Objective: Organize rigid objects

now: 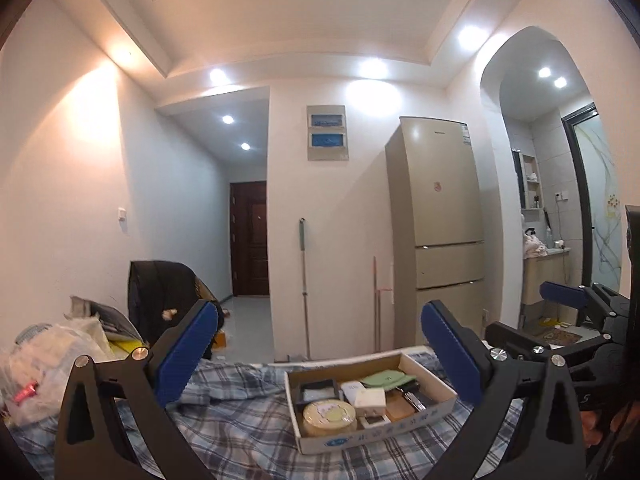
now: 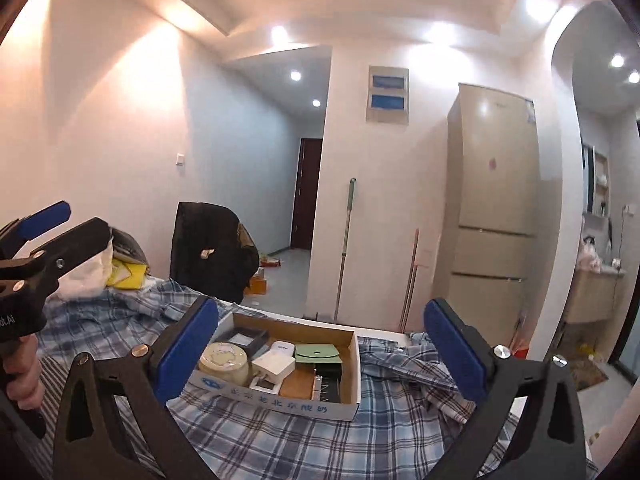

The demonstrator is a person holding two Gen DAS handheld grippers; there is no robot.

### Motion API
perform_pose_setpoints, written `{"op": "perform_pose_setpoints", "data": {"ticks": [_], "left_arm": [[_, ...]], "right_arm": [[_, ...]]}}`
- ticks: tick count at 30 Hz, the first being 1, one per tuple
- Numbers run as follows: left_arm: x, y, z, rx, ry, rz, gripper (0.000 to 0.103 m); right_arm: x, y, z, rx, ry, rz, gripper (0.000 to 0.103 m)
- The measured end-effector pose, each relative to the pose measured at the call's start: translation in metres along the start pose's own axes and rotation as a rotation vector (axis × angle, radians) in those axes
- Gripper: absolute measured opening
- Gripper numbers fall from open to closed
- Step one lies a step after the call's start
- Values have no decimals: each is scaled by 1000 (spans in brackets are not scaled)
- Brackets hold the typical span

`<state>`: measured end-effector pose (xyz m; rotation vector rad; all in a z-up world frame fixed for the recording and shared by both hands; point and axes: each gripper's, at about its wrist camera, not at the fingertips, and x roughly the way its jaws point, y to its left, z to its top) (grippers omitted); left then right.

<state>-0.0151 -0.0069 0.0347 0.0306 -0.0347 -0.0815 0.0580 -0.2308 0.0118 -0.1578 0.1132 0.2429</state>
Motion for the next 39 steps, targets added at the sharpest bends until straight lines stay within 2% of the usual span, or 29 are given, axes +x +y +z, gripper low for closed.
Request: {"op": "perform_pose_setpoints", "data": {"ticks": [2,4,5,7,8,10,14,21,39], "left_arm": [[4,0,-13,-3,2,-5,103],[11,-4,-29,52,0,3,103],[15,-5,-34,71,10,20,103],[21,-3,-43,53,50,-11,103],[23,-3,-45,54,58,-2,103],[24,-5,-45,64,58,23,103],[20,-6,-45,63,37,24,103],[15,-6,-45,67,23,13,103],[26,0,-46,42,79,2,103]], "right_arm": [[3,2,-11,-9,-9,-11,103],[4,1,-22,13,-25,-34,103],[4,0,-27,35,-29,-53,103],[5,-2,-33,48,-14,-77,103],[4,-6,-32,59,-16,-80,103],[2,-13,-32,93,-25,-77,103],[1,-18,-33,118,-21,-82,103],[5,-14,-34,98,1,-32,103],[3,-15,-35,89,0,-49,103]]}}
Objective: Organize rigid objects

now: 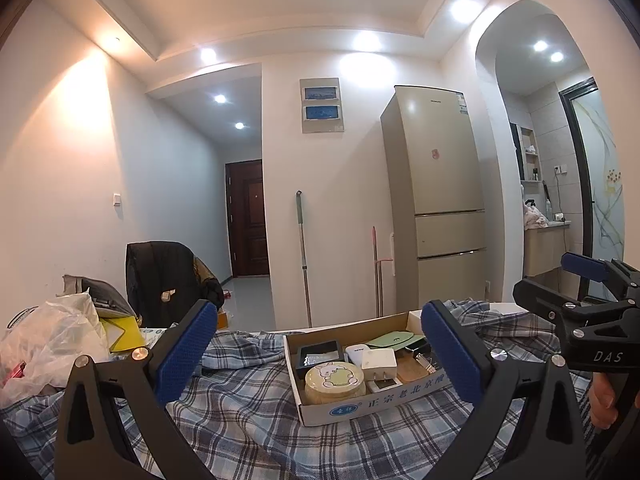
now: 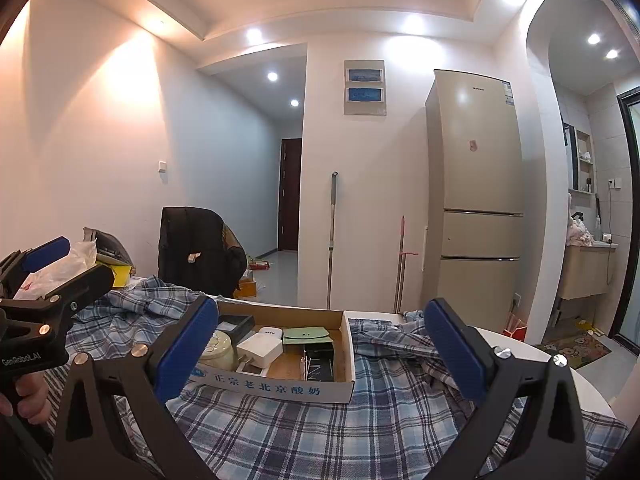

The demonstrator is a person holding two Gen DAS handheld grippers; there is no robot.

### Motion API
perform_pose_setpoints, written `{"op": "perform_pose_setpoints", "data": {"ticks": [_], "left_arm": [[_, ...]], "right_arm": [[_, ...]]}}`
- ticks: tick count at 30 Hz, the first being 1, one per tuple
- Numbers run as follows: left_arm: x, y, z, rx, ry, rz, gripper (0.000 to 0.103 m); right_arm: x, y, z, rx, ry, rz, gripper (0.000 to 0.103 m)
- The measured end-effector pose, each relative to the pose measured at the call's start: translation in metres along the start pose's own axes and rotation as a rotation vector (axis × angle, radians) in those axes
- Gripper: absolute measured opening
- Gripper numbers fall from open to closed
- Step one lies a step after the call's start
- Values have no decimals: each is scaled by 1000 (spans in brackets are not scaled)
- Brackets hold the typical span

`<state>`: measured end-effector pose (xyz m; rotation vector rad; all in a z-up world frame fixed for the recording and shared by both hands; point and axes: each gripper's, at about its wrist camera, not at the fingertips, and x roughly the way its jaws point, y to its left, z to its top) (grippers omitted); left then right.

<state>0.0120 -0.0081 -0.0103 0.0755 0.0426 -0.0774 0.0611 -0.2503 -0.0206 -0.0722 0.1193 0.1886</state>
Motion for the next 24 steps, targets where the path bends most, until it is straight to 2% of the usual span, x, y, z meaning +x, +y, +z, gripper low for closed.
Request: {"op": "perform_pose_setpoints", "data": {"ticks": [24], "left_arm": [[0,0,-1,0,0,2,103]], "right_arm": [[4,-4,-1,4,13,4,103]]}}
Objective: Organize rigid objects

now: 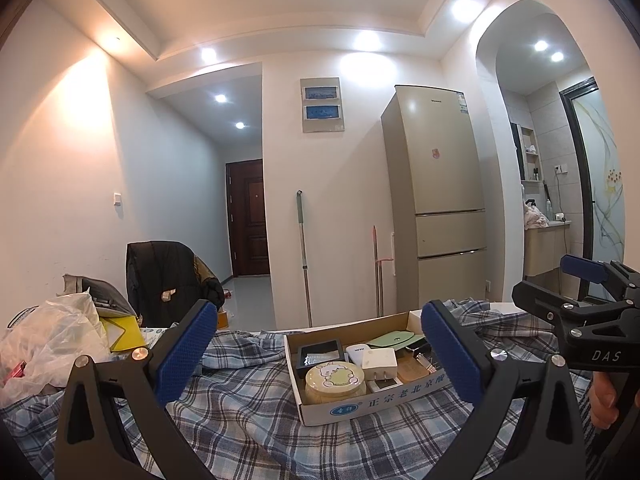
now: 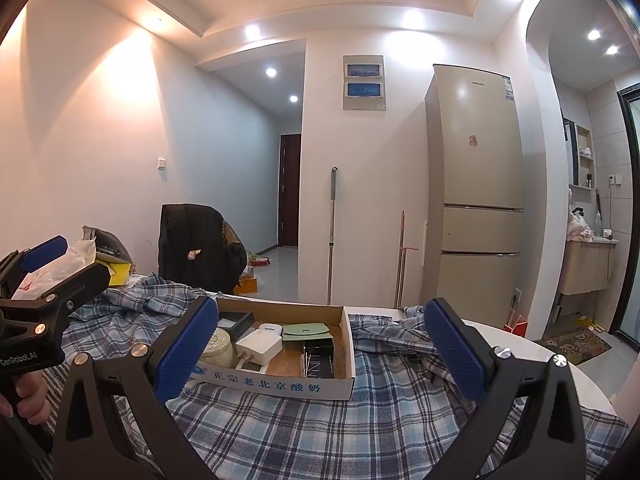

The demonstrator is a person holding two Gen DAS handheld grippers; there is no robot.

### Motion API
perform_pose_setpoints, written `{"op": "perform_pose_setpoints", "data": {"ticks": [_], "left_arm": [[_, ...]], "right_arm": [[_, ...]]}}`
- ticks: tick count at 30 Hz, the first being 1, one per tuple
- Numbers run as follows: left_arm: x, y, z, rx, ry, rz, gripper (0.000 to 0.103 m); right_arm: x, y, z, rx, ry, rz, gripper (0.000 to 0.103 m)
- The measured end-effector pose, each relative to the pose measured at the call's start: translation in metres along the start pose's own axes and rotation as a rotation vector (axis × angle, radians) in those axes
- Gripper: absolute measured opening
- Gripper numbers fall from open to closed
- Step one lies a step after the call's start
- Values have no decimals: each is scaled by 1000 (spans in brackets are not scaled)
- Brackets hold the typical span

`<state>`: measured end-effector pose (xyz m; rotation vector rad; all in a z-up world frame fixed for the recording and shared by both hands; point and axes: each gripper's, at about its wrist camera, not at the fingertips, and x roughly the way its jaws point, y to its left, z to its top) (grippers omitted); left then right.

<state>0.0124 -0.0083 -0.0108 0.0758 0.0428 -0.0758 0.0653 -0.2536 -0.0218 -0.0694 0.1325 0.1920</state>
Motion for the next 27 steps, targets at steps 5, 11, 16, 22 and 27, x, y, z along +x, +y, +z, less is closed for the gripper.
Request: {"op": "perform_pose_setpoints", "data": {"ticks": [5,11,16,22,27], "left_arm": [[0,0,0,-1,0,0,103],[1,0,-1,-1,0,0,103],[0,0,0,-1,0,1,103],[0,0,0,-1,0,0,103],[0,0,0,0,1,0,103]], "right_arm": [[1,1,0,0,1,0,103],[1,1,0,0,3,0,103],[1,1,0,0,4,0,103],[1,1,-1,0,5,0,103],[2,2,-3,0,10,-1,103]]}}
